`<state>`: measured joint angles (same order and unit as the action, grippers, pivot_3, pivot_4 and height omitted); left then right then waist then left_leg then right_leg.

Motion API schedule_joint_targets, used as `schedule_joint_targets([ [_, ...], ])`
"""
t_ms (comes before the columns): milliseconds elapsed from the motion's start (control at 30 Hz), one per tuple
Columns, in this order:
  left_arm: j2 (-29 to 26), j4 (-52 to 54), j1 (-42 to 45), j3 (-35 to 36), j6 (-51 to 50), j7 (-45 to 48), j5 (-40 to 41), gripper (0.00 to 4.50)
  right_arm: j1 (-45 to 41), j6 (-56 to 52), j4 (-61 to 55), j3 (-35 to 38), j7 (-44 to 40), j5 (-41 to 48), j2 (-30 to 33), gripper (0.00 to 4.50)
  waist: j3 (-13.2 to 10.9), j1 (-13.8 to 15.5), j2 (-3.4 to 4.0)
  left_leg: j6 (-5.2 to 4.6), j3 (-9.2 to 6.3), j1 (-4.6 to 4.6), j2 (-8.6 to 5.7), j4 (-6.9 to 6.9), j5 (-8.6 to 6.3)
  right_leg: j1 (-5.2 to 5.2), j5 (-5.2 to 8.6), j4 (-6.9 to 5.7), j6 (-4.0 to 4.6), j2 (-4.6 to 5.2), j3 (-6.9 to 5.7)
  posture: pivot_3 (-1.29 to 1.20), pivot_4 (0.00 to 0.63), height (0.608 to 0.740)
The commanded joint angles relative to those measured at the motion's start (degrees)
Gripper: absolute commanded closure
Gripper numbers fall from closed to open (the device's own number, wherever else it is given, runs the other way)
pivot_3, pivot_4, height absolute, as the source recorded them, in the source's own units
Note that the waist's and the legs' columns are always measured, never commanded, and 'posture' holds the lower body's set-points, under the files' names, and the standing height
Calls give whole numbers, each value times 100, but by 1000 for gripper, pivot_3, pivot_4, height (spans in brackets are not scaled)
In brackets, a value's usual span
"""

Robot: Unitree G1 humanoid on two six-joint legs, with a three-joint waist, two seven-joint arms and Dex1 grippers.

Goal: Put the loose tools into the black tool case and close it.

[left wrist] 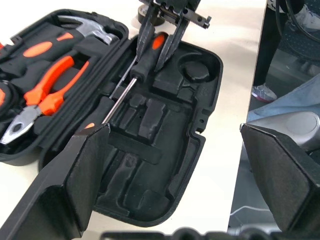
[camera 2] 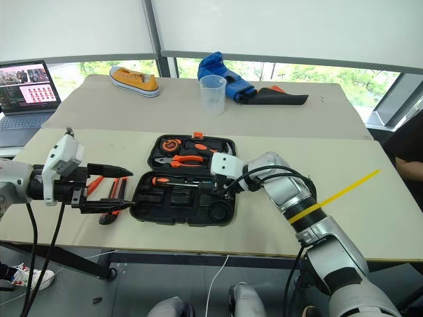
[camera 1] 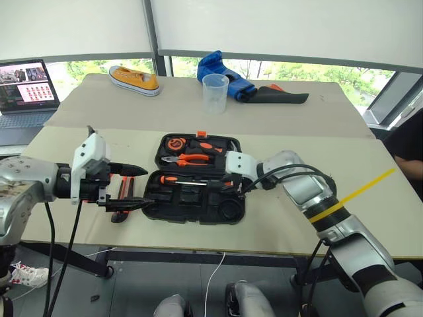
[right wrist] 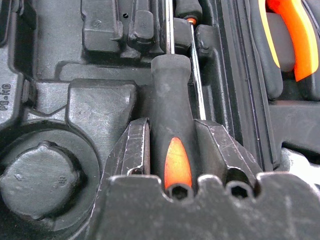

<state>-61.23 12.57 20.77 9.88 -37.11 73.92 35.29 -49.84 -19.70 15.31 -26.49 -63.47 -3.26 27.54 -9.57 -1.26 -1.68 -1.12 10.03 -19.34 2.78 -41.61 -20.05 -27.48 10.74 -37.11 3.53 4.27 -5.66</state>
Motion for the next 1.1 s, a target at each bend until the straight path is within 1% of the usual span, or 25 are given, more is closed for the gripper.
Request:
schedule_joint_targets([
  [33,18,-25,206,-21,182,-10,-61,0,15,22,-313,225,-67,76,65,1603,0,4,0,0,0,0,-1,0,0,0,0,0,0,1,1,0,150,724],
  [133,48,-80,274,-73,209,-10,-95,0,-26,-128,-370,318,-35,147,-28,624,0,-4,0,0,0,1,0,0,0,0,0,0,0,1,1,0,150,724],
  [167,49,-85,278,-74,213,-7,-95,0,-30,-165,-392,342,-35,153,-50,219,0,-11,0,0,1,2,1,0,0,0,0,0,0,-1,2,0,150,724],
  [200,55,-88,285,-78,217,-4,-101,0,-44,-239,-413,387,-29,183,-94,58,0,-20,0,0,1,1,2,0,0,0,0,0,0,-3,3,0,150,724],
  [300,65,-111,293,-99,257,18,-140,0,-121,-508,-440,515,18,310,-273,58,0,-51,0,1,1,1,3,0,0,0,0,-1,1,-4,2,0,150,724],
  [467,70,-154,329,-128,294,24,-164,0,-136,-780,-411,471,-76,410,-379,58,0,-64,0,1,0,1,2,0,0,0,0,-2,1,-2,2,0,150,724],
  [567,71,-154,332,-139,313,19,-171,0,-162,-910,-288,559,-20,531,-554,788,0,-75,0,1,0,0,1,0,0,0,0,-1,2,-1,0,0,150,724],
  [767,54,-145,310,-136,324,24,-187,0,-154,-1056,-256,547,20,553,-665,2790,0,-103,0,1,0,1,2,0,0,0,-1,-2,2,-2,0,0,150,724],
  [833,56,-154,318,-139,327,29,-194,0,-128,-1024,-197,475,28,480,-672,3553,0,-107,0,1,0,1,1,0,0,0,-1,-2,2,-2,1,0,150,724],
  [867,57,-155,323,-141,326,30,-194,0,-104,-997,-147,421,43,422,-670,3819,0,-110,0,1,0,1,1,0,0,0,-1,-2,2,-2,1,0,150,724],
  [967,52,-173,342,-151,339,46,-206,0,-59,-883,-73,303,40,303,-648,3819,0,-117,0,1,0,3,2,0,0,0,-1,-2,2,-2,1,0,150,724],
  [1100,43,-223,362,-153,353,67,-234,0,-147,-991,-208,459,119,412,-713,3819,0,-123,0,2,1,5,1,0,0,0,-1,-6,2,-2,3,0,150,724],
])
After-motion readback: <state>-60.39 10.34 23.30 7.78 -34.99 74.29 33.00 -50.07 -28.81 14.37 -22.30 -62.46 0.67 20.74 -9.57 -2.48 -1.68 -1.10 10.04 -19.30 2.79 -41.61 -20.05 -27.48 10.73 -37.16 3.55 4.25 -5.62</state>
